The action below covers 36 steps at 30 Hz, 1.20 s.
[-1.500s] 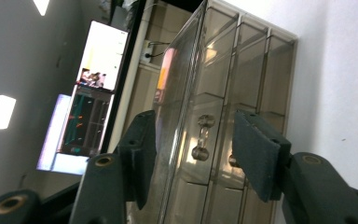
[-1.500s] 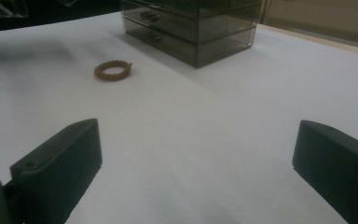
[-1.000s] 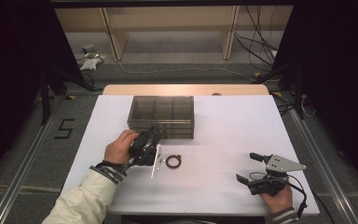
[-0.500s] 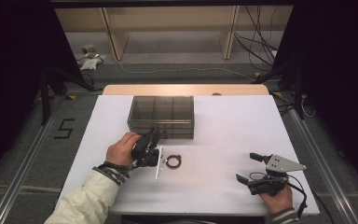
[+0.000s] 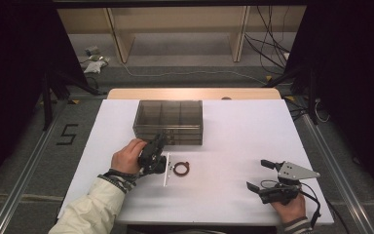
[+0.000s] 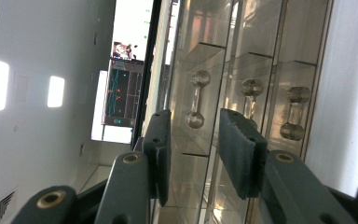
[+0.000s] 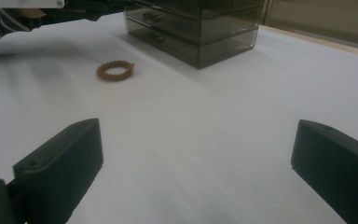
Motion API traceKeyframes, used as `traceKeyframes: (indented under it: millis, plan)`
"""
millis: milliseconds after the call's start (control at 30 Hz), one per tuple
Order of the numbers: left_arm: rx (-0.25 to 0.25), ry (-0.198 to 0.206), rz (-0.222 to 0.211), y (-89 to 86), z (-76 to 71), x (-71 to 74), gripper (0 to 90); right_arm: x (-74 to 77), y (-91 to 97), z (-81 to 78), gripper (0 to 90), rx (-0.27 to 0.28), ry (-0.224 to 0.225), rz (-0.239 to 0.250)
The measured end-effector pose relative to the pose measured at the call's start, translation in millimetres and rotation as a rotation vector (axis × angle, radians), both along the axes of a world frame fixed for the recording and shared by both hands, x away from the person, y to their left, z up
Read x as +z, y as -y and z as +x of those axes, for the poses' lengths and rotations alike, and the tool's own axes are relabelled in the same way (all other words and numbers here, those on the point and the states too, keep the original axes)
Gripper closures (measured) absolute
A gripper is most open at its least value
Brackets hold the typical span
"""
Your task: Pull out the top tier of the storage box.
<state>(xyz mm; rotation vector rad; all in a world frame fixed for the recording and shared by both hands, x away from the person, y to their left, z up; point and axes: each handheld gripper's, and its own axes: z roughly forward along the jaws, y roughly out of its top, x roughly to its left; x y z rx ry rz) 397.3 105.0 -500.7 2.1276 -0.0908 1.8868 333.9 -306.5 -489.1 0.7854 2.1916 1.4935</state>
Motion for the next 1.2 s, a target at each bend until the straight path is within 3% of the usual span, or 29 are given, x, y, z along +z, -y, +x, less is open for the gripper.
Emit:
traceKeyframes:
  millis: [367,1200]
  plan:
    - [0.018,0.014,0.004,2.6,4.0,-2.9,66.6,0.0,0.0,-0.3,3.2,0.001,0.000,0.000]
    - [0.033,-0.011,0.001,6.4,14.8,0.9,75.2,-0.1,-0.1,0.0,3.2,0.002,-0.001,0.000]
